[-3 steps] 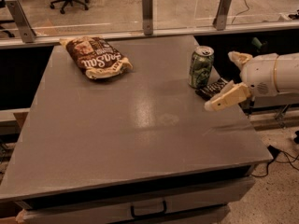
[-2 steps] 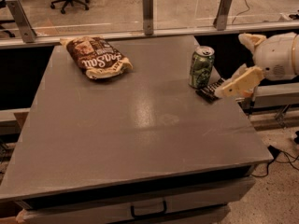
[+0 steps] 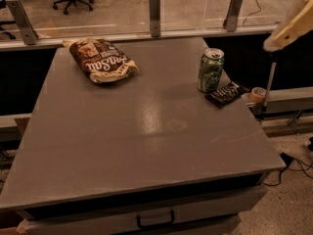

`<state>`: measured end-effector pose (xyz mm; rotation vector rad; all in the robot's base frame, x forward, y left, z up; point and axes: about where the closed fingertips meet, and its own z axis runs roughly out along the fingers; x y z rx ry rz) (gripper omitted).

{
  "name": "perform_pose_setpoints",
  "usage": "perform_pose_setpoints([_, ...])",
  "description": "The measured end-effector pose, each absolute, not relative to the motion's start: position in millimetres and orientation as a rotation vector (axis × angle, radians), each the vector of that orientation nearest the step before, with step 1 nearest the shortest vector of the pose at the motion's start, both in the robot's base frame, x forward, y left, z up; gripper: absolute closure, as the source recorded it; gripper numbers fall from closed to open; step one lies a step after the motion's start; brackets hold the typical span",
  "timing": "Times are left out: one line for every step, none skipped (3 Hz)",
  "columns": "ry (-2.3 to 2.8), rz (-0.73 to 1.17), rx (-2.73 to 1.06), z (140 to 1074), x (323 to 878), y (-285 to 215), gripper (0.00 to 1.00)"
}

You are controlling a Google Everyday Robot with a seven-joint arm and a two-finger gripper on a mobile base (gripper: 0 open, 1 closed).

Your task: Move rxbar chocolate near green can

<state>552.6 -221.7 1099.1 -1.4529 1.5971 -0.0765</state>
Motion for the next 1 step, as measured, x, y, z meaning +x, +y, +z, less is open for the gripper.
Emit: perform_pose_setpoints([1.586,-0.139,-1.474,1114.9,551.9,-225.2,0.0])
